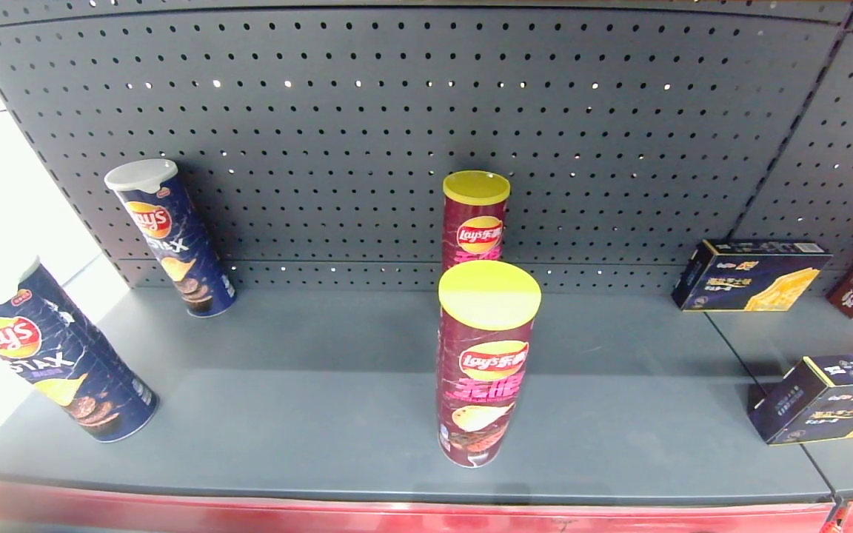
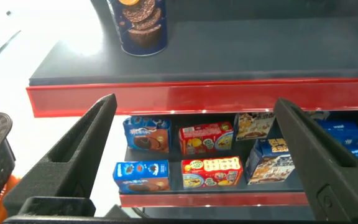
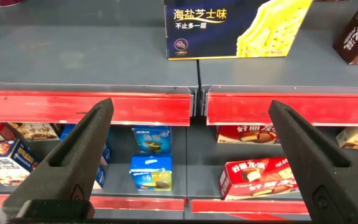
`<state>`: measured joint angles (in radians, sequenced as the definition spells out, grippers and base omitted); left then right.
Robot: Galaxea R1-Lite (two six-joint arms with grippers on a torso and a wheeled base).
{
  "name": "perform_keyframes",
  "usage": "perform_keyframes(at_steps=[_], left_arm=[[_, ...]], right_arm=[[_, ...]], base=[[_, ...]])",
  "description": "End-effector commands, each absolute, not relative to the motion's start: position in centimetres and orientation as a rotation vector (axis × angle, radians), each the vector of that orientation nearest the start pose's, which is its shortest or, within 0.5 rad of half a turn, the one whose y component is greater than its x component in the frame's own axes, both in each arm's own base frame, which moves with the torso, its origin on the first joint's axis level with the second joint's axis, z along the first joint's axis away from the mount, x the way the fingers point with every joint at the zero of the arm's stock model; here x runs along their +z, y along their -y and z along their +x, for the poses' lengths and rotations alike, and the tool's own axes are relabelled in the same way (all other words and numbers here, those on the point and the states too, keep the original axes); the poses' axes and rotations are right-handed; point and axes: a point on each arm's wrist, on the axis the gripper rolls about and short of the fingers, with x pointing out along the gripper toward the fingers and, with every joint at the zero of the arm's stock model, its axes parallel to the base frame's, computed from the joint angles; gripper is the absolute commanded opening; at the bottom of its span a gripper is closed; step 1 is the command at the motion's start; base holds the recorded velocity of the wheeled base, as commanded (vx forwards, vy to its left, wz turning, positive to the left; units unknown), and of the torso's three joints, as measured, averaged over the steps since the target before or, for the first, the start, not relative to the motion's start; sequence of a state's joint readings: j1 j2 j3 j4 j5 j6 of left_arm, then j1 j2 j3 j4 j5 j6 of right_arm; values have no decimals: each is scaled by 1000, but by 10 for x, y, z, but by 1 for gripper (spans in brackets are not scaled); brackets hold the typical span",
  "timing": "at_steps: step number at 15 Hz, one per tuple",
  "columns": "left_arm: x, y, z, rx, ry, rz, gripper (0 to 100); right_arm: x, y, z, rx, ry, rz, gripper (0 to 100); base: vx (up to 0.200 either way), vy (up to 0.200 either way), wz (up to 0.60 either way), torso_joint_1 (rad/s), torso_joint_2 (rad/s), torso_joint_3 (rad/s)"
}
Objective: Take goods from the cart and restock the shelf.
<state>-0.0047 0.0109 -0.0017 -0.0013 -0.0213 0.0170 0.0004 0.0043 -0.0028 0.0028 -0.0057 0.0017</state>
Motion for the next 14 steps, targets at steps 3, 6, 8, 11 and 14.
perform_keyframes(at_steps=[3,6,8,11,14], left_arm=[[76,0,-22,-25,-9,15,100],[76,0,-22,-28,-9,21,100],[76,0,-22,-26,-9,17,100],[76,0,-22,-26,-9,17,100],[76,0,-22,-26,-9,17,100]], right_arm=[[76,0,-23,-5,-6,2,100],[76,0,-23,-5,-5,0,100],[76,0,-23,-5,-6,0,100],[76,0,-23,-5,-6,0,100],[76,0,-23,-5,-5,2,100]], base=[[0,0,0,0,0,0],[0,0,0,0,0,0],[-200,0,0,2,2,-5],[0,0,0,0,0,0],[0,0,0,0,0,0]])
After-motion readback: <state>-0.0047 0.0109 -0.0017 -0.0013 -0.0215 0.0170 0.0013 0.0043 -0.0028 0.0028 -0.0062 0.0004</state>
